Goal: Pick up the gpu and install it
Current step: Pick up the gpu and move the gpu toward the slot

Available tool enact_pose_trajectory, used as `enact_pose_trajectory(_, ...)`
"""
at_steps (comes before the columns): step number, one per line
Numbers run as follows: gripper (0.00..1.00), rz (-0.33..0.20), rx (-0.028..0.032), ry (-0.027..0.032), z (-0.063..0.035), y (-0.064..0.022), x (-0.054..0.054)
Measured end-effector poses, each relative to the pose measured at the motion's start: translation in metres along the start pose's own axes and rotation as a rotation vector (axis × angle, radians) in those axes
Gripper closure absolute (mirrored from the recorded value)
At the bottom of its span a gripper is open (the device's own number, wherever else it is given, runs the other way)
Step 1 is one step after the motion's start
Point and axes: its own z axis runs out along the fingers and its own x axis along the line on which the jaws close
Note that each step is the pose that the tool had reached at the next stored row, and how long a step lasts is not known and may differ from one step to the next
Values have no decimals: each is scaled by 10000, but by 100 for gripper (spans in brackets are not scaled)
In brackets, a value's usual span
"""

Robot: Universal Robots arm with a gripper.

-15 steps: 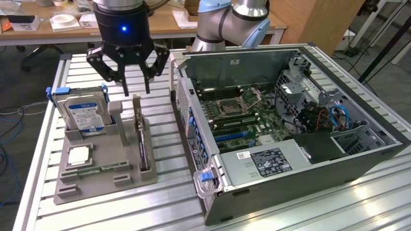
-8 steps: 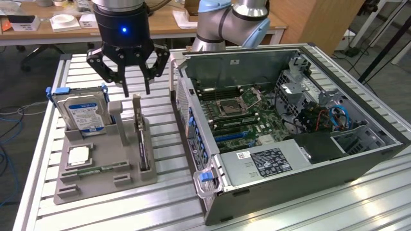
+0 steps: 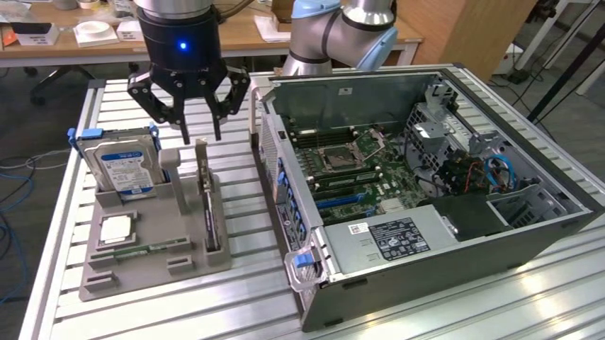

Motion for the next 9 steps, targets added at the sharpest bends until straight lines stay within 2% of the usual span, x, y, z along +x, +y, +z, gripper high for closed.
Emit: enact_pose_trajectory(9,53,1,0,0,46,-20,1)
